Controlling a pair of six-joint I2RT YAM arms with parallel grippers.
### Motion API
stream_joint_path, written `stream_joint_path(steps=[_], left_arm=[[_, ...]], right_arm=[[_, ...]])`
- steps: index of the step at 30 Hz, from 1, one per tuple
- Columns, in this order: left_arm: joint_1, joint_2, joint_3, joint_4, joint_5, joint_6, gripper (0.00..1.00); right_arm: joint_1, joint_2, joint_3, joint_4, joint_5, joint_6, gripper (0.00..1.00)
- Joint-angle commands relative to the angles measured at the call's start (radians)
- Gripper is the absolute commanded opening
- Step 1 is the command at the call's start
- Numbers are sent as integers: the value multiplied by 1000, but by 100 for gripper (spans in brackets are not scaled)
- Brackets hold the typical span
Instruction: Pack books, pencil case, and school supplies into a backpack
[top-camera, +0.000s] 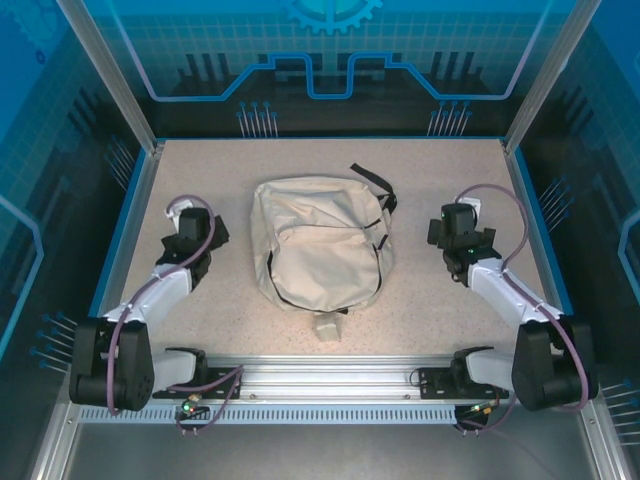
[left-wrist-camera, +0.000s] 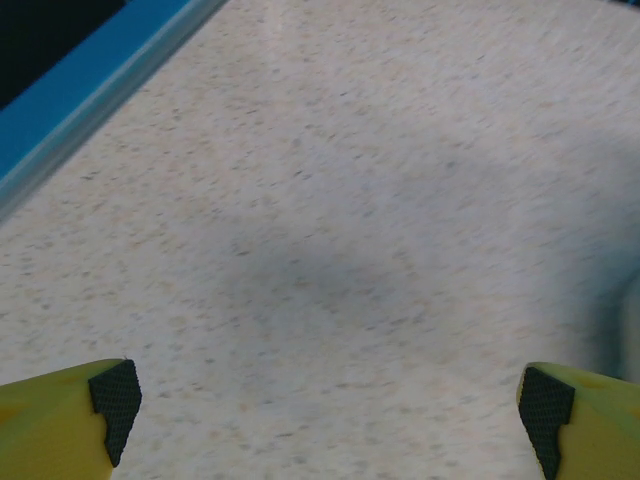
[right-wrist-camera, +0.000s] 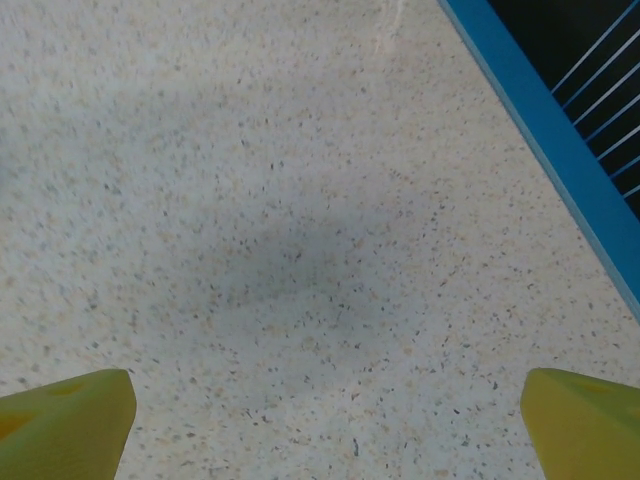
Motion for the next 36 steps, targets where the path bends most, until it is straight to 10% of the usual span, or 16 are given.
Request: stream_joint_path(steps=[1,17,36], left_arm=[[3,-28,-86,284,-55,110,99],[5,250,-267,957,280,269,99],[3,336,-202,913,263,270,99]], right_arm=[[-6,30,-80,299,3,-123,100],[-59,149,-286,863,-401,-246,100],[-52,266,-234,871,-367,-235,100]])
